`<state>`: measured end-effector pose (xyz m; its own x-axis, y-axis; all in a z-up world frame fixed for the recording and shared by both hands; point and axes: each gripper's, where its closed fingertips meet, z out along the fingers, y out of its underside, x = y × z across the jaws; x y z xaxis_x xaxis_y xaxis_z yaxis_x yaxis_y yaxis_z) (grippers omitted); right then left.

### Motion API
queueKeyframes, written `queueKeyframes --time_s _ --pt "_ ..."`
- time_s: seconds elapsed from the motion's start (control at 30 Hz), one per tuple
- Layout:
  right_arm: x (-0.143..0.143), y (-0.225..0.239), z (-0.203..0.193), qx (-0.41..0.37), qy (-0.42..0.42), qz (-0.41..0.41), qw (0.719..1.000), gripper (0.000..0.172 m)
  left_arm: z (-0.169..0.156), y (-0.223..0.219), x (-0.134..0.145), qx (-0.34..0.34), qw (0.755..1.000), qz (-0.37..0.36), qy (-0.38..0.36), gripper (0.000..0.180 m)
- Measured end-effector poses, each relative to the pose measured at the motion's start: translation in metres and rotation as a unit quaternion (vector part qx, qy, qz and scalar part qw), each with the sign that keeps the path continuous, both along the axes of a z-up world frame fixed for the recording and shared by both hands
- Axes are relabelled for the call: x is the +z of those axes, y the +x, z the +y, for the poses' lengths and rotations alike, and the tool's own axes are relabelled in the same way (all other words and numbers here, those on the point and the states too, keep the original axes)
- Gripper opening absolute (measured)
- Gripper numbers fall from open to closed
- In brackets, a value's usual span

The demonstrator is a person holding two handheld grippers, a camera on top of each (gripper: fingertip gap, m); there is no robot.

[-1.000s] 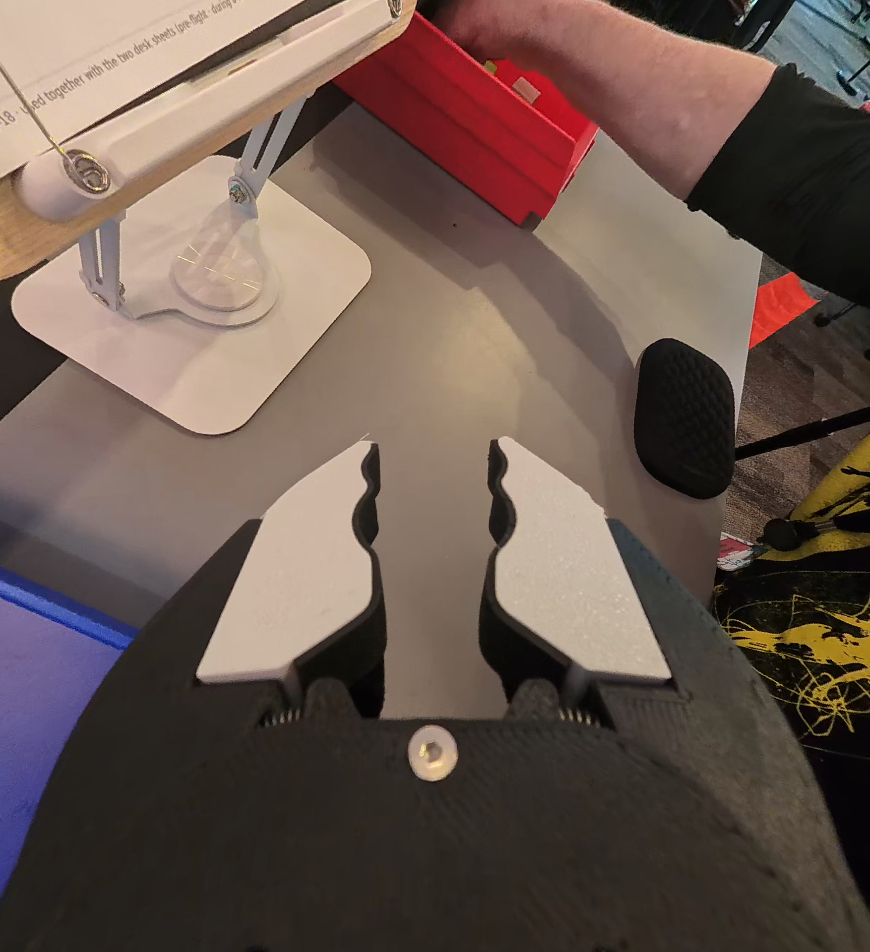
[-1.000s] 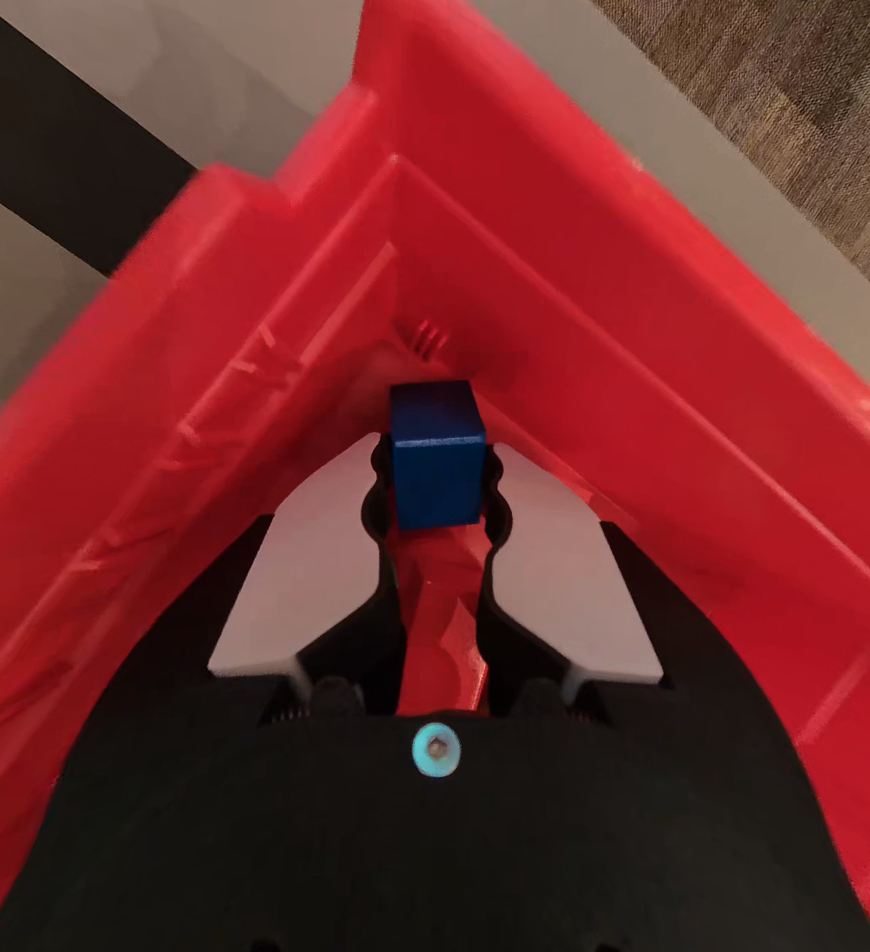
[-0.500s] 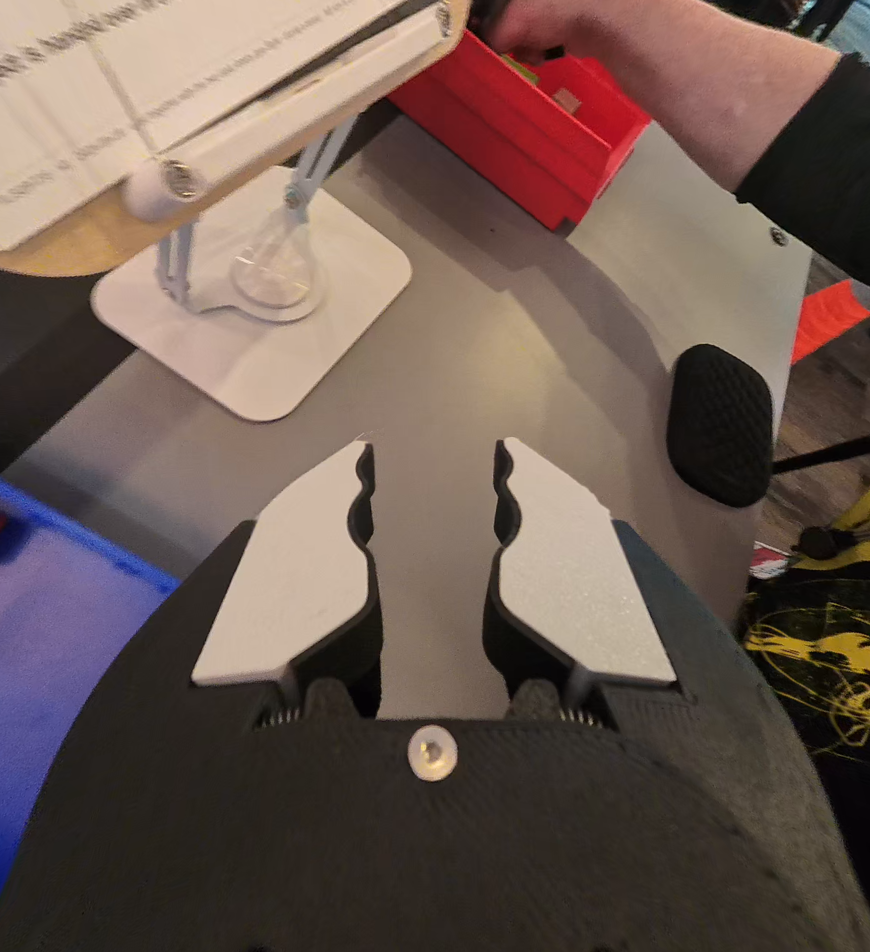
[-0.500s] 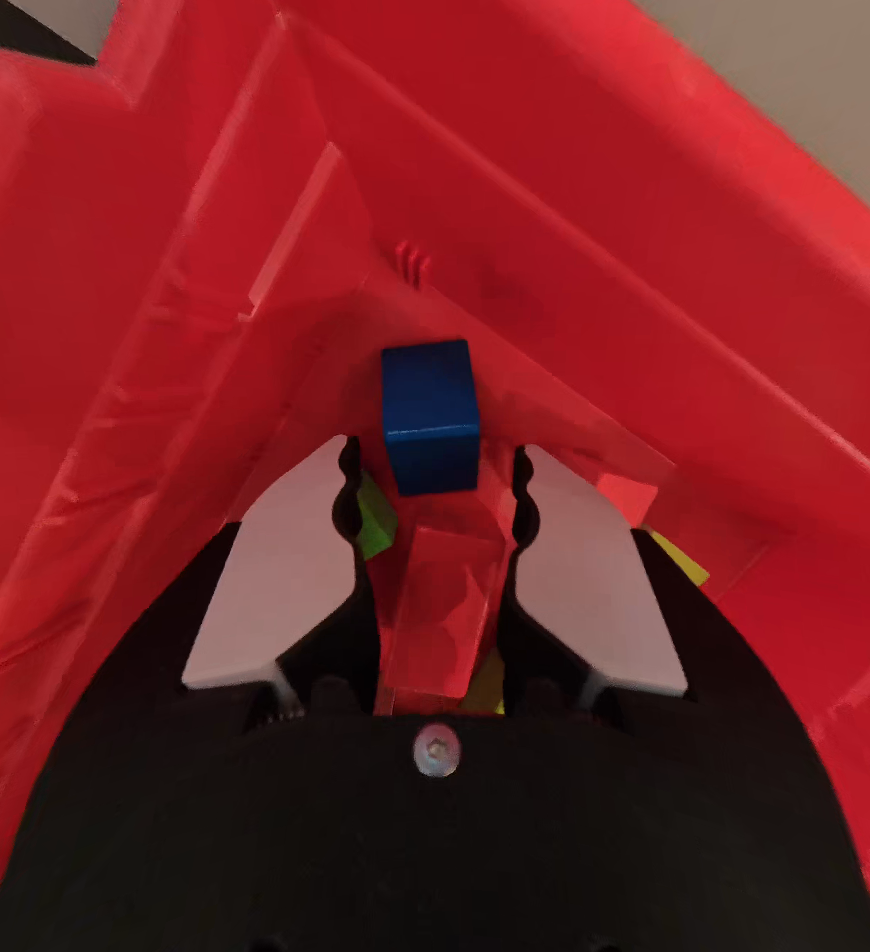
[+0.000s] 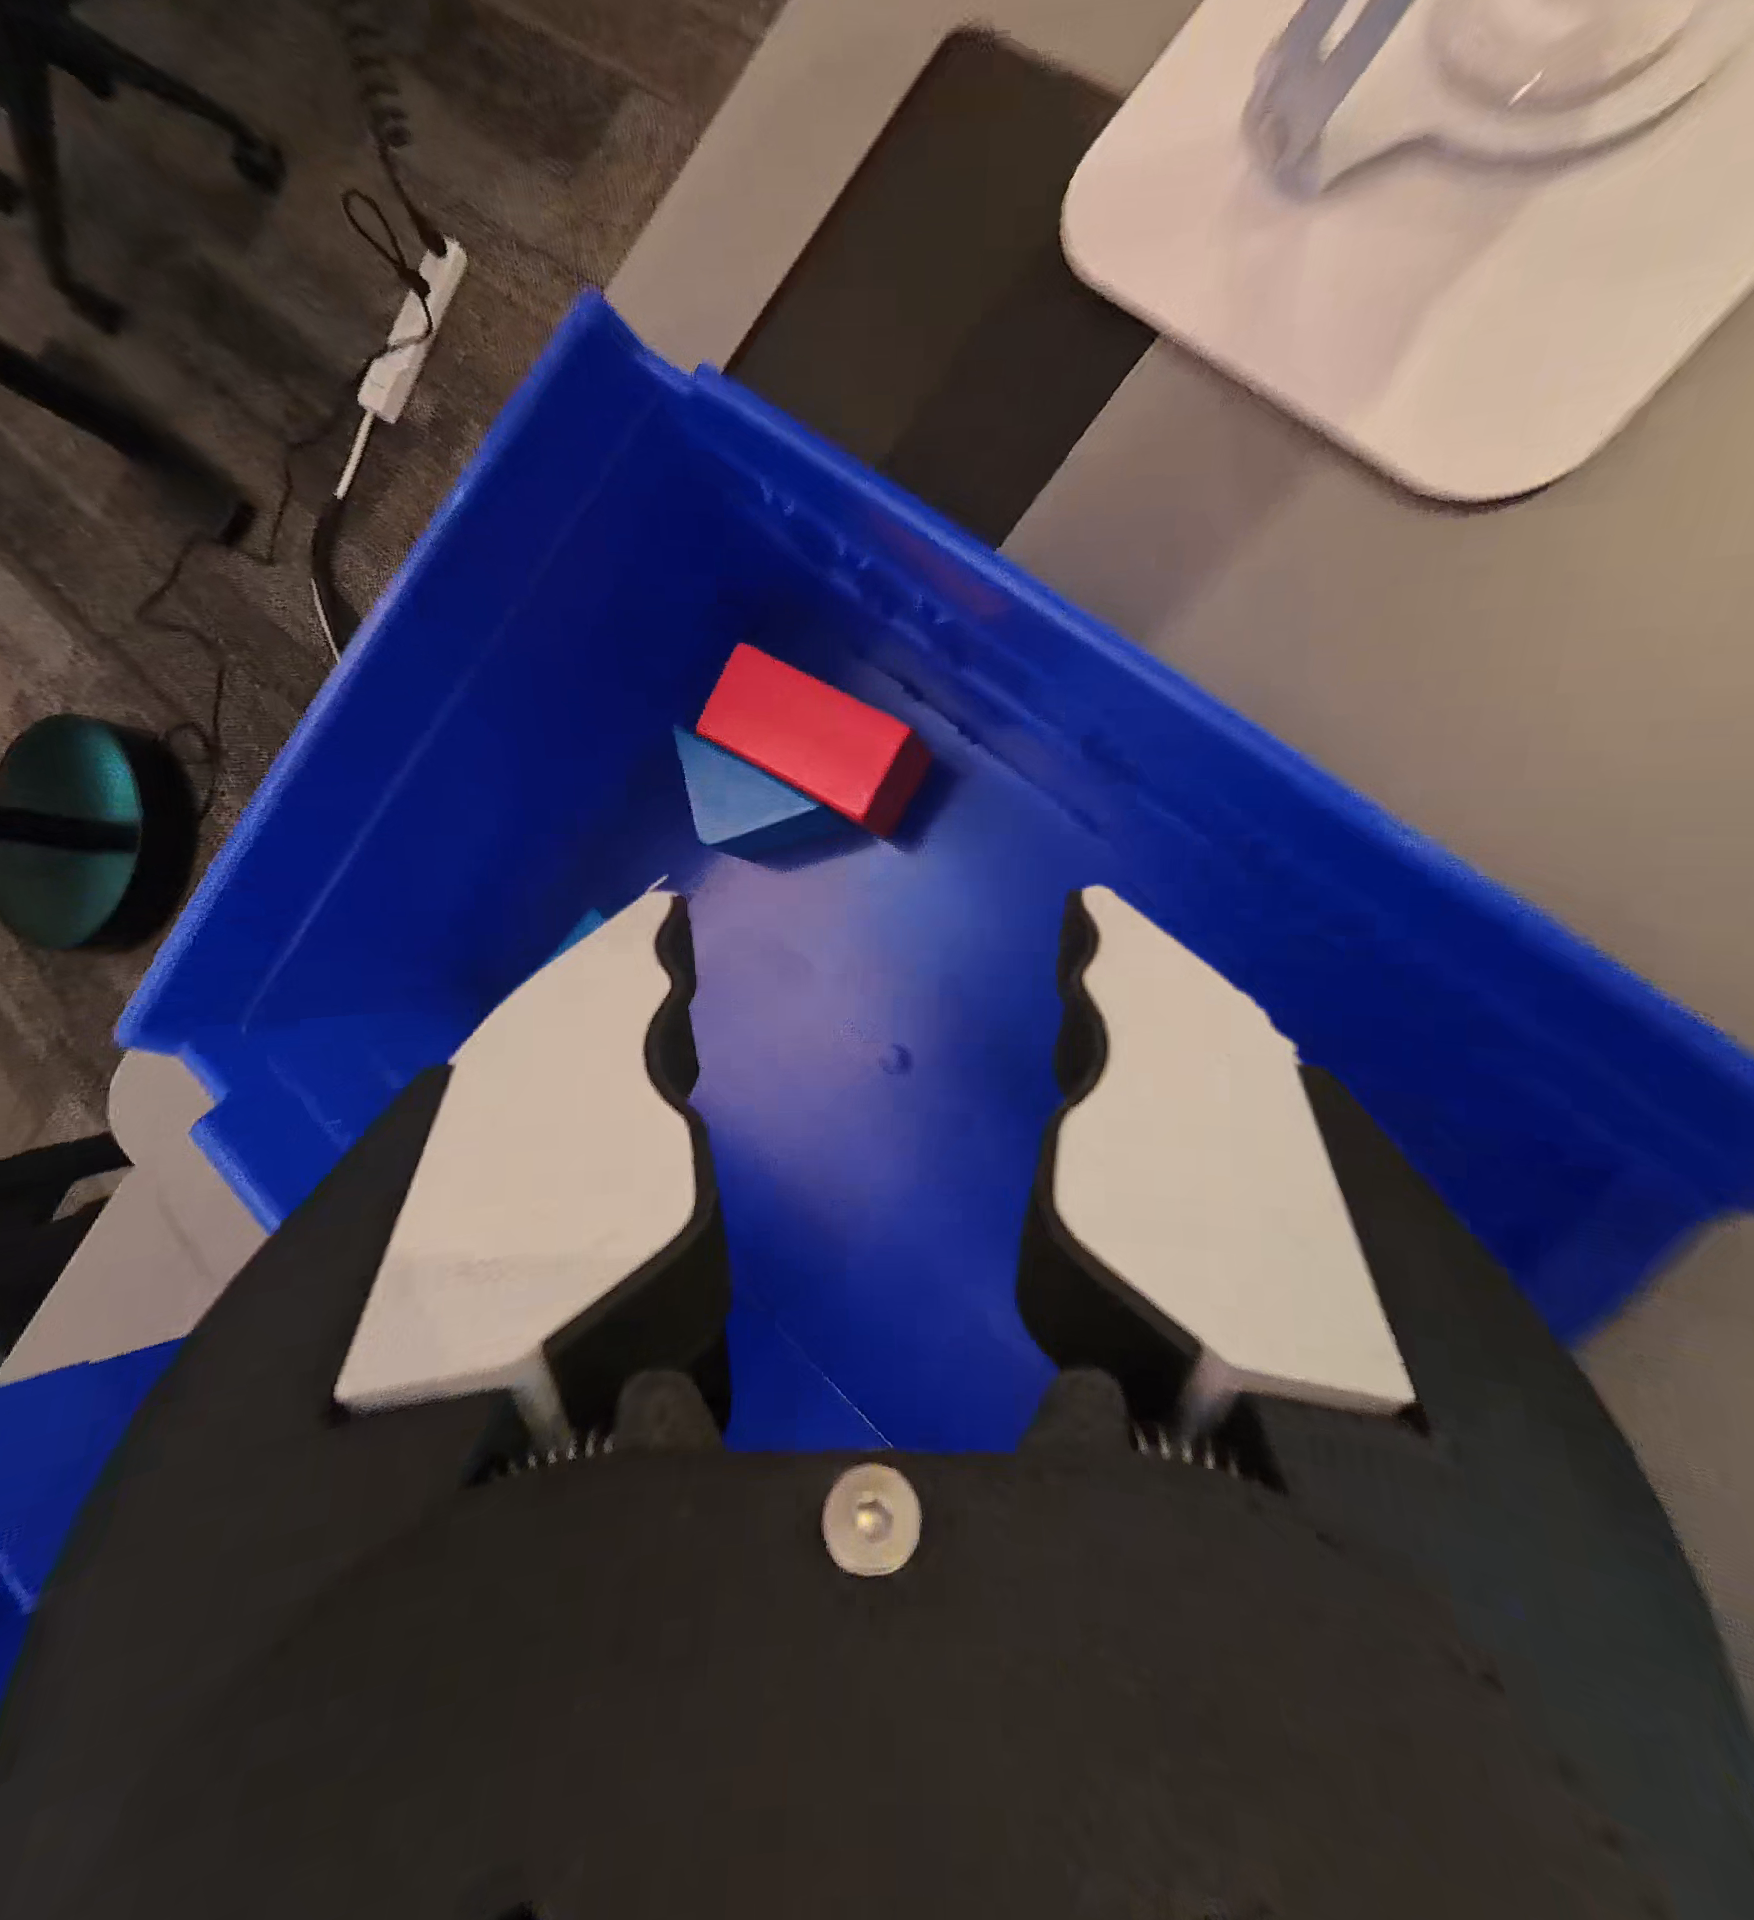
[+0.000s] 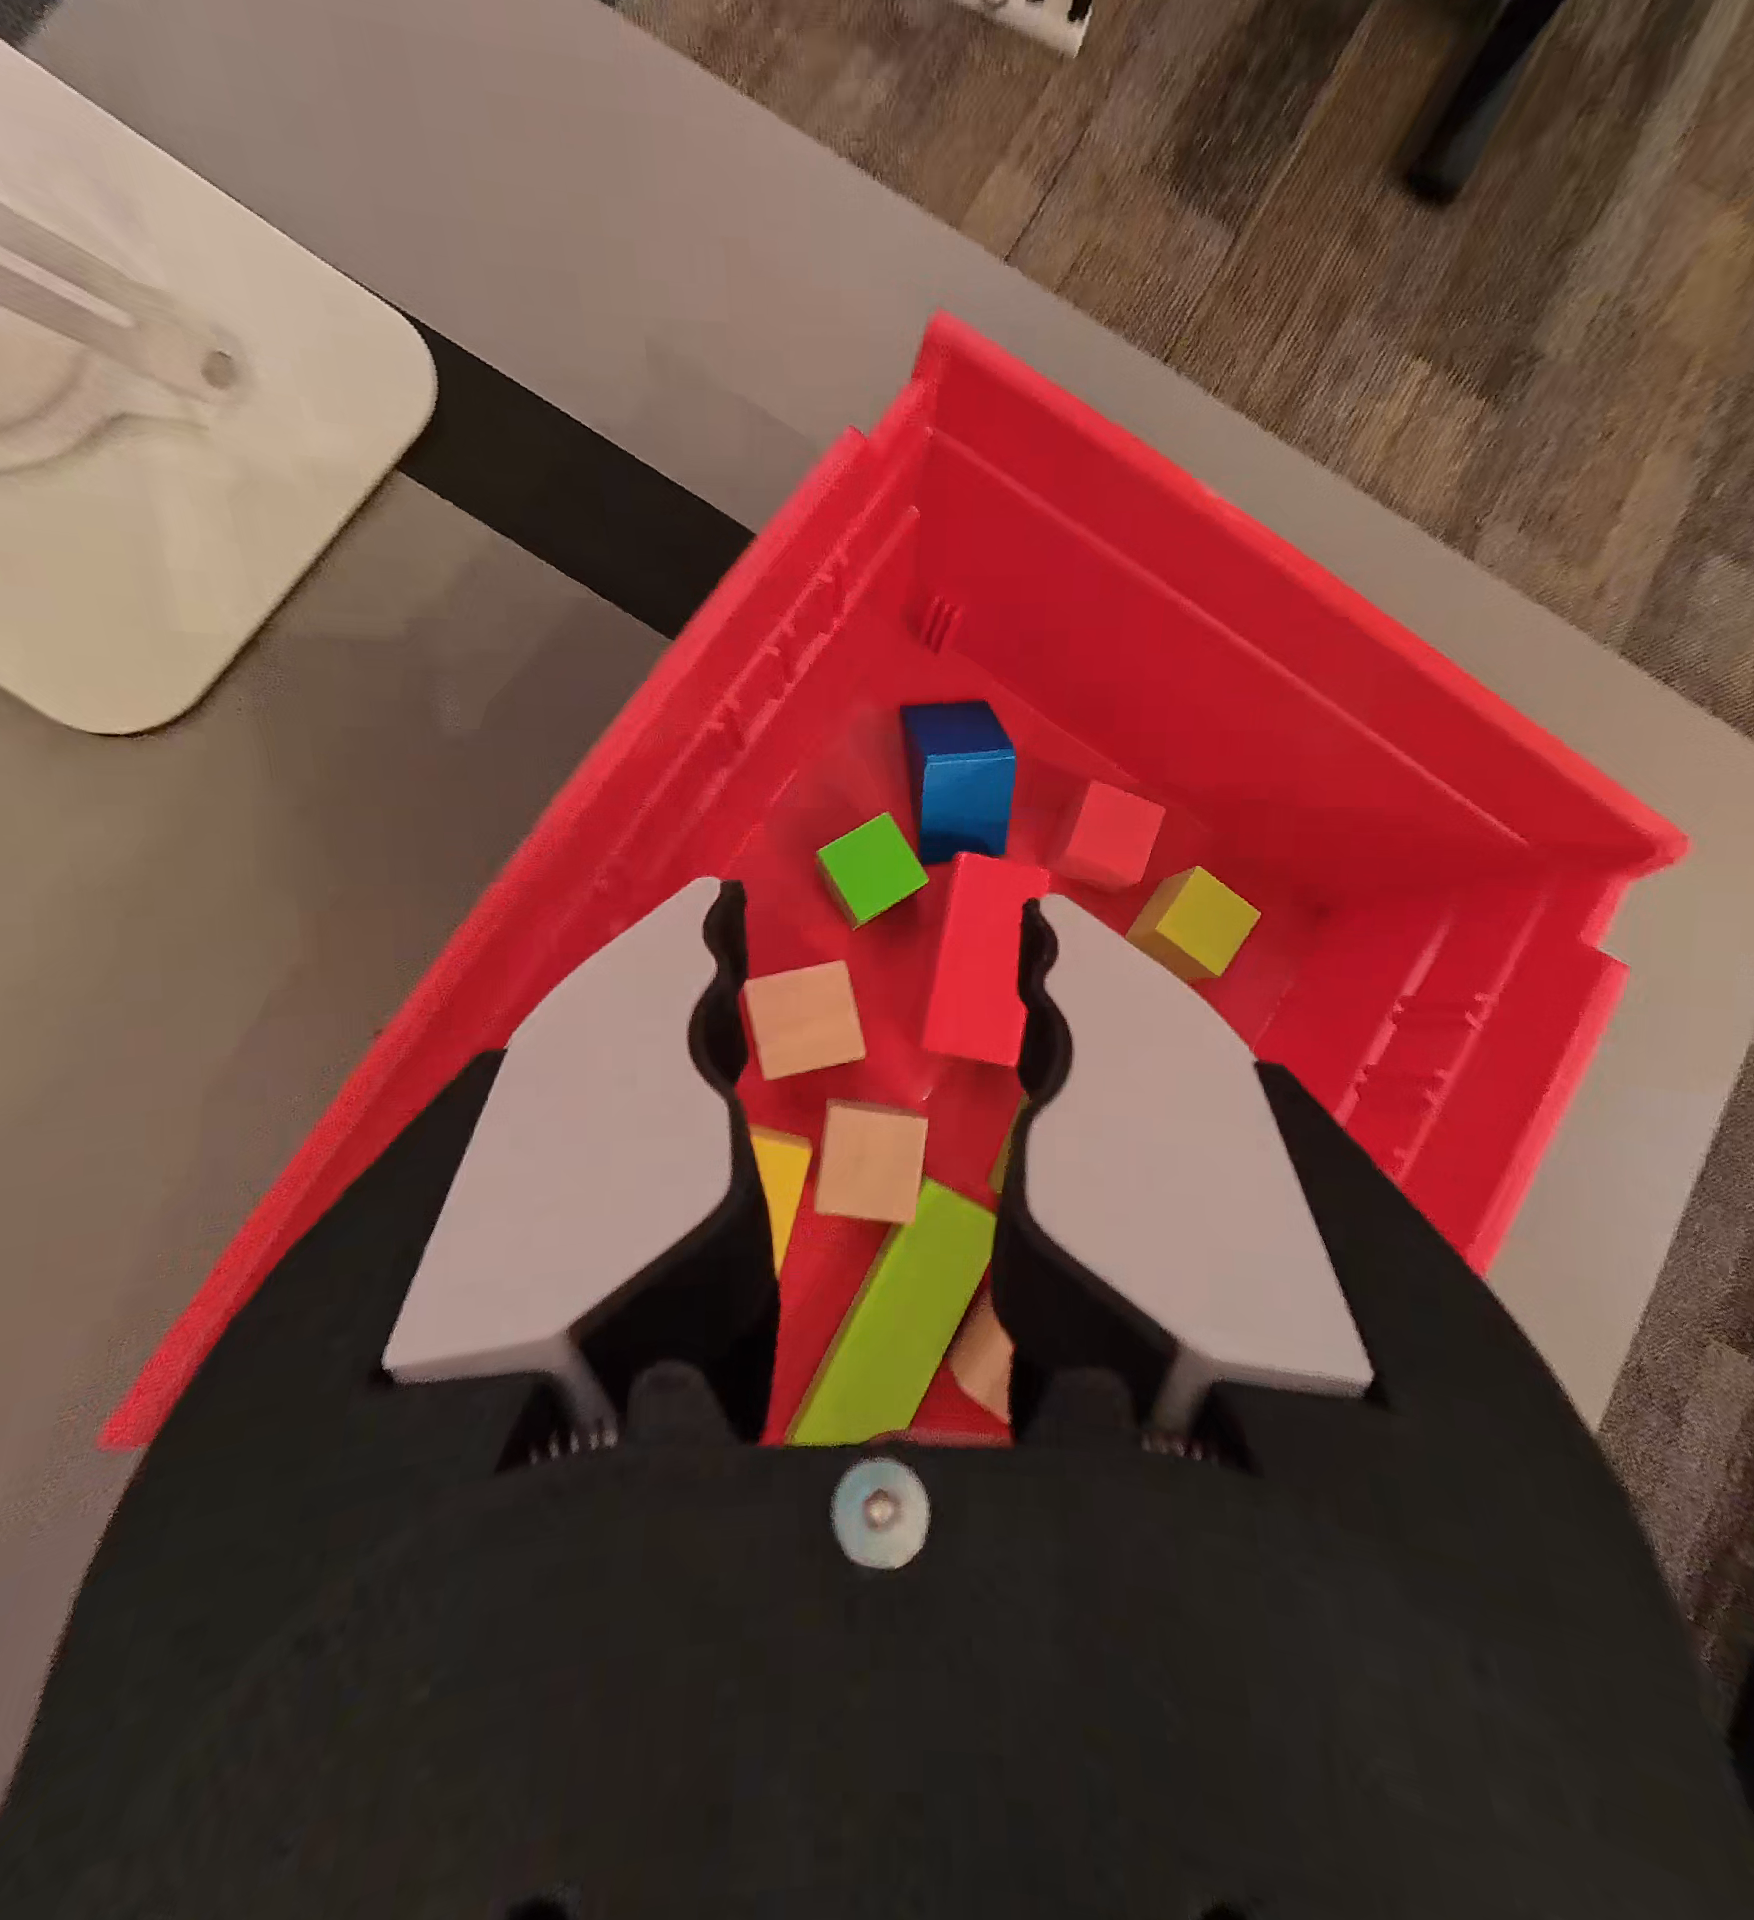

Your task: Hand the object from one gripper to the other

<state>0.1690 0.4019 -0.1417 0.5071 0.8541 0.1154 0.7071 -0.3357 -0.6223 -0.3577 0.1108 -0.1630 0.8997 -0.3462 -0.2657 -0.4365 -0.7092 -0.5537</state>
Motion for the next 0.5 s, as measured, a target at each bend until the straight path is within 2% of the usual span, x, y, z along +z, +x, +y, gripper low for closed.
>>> queueKeyframes --time_s 0.1,0.2,0.3,0.4,0.5 --pt "0.016 0.000 -0.025 0.012 0.017 0.007 1.000 0.048 0.022 -0.014 -0.035 0.004 0.999 0.018 -0.040 0.072" --pt "0.023 -0.004 -0.047 0.030 0.029 0.001 0.999 0.048 0.039 -0.030 -0.051 -0.028 0.995 0.076 -0.052 0.074" --pt "0.026 -0.010 -0.064 0.046 0.034 -0.004 0.998 0.048 0.046 -0.048 -0.071 -0.052 0.987 0.111 -0.104 0.080" --pt "0.027 -0.020 -0.073 0.060 0.036 -0.003 0.998 0.048 0.051 -0.036 -0.087 -0.110 0.983 0.078 -0.125 0.078" --pt "0.025 -0.029 -0.078 0.069 0.036 -0.003 0.997 0.048 0.050 -0.035 -0.096 -0.113 0.980 0.070 -0.147 0.074"
